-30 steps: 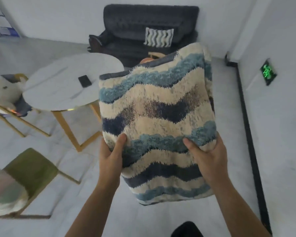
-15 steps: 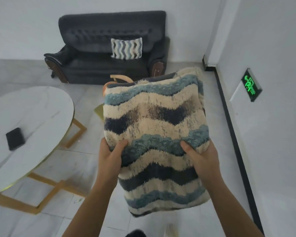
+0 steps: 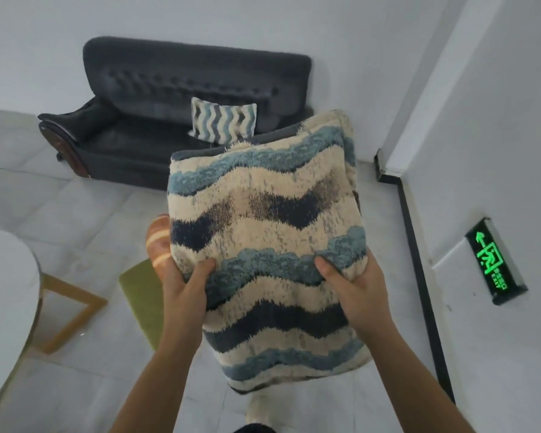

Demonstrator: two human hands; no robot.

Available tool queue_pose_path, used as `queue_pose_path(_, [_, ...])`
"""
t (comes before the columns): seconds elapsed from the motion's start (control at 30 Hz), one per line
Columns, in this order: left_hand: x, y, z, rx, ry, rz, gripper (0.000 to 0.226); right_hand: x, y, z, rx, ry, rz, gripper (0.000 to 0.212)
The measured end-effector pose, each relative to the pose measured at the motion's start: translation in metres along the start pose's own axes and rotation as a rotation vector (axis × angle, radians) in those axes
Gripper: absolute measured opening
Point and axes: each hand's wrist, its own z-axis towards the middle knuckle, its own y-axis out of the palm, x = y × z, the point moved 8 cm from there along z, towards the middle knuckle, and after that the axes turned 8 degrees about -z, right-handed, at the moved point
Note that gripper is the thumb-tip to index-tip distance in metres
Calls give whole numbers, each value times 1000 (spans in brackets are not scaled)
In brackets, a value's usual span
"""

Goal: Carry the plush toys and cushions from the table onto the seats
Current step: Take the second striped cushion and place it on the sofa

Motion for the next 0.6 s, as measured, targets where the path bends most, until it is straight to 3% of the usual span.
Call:
queue_pose_path(0.17, [16,124,109,-133,15,74,27,0,-22,143,83,15,18,33])
queue_pose_path(0.3, [-3,196,198,-159,-3,125,42,33,-19,259,99,34,49,36])
queue_pose_path(0.47, [-37,252,308,11,-41,104,31,65,28,418,-92,28,87,40])
queue_pose_path(0.6, [-15,262,372,187,-16,68,30,50,87,528,-279,15,69,41])
